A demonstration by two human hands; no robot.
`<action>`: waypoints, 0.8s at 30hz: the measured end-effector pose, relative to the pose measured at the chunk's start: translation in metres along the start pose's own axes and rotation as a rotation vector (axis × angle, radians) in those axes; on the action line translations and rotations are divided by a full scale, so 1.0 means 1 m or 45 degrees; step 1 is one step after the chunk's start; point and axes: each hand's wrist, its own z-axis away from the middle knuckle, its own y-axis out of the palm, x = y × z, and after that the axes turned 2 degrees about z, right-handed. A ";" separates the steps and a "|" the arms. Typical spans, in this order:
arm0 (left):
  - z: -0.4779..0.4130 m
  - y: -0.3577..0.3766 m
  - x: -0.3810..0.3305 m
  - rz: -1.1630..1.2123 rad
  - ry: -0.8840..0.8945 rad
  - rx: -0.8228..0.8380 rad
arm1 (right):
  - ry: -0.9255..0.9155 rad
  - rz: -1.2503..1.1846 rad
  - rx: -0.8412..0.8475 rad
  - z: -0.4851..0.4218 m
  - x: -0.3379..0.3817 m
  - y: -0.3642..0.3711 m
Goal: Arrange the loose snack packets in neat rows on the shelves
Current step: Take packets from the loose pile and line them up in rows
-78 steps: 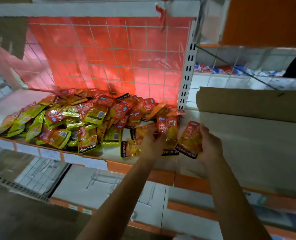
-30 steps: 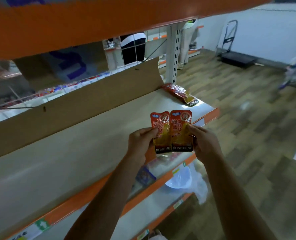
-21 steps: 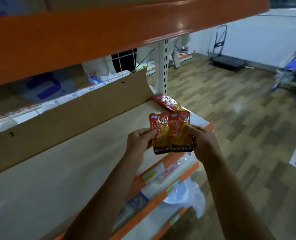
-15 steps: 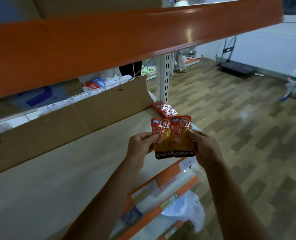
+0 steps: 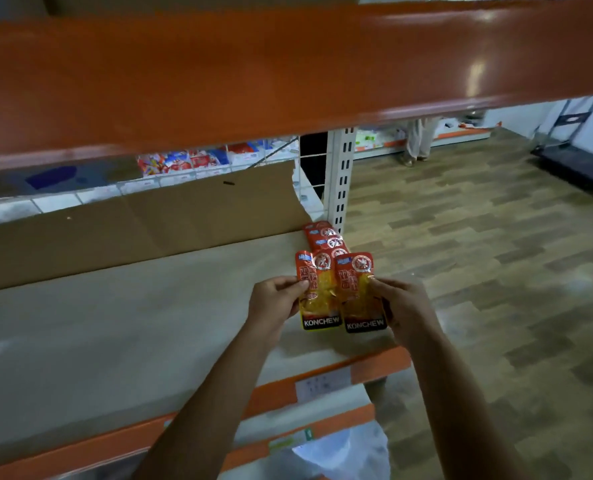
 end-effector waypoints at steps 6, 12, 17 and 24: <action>0.001 0.004 0.006 0.009 0.059 -0.206 | 0.043 0.216 0.090 -0.023 0.003 -0.012; 0.007 0.003 0.014 -0.012 0.054 -0.275 | 0.052 0.286 0.186 -0.036 0.004 -0.009; 0.014 0.005 0.017 -0.030 0.049 -0.288 | 0.019 0.439 0.180 -0.045 0.001 -0.007; 0.022 0.014 0.022 -0.134 0.061 -0.231 | -0.129 0.746 0.071 -0.045 0.000 -0.007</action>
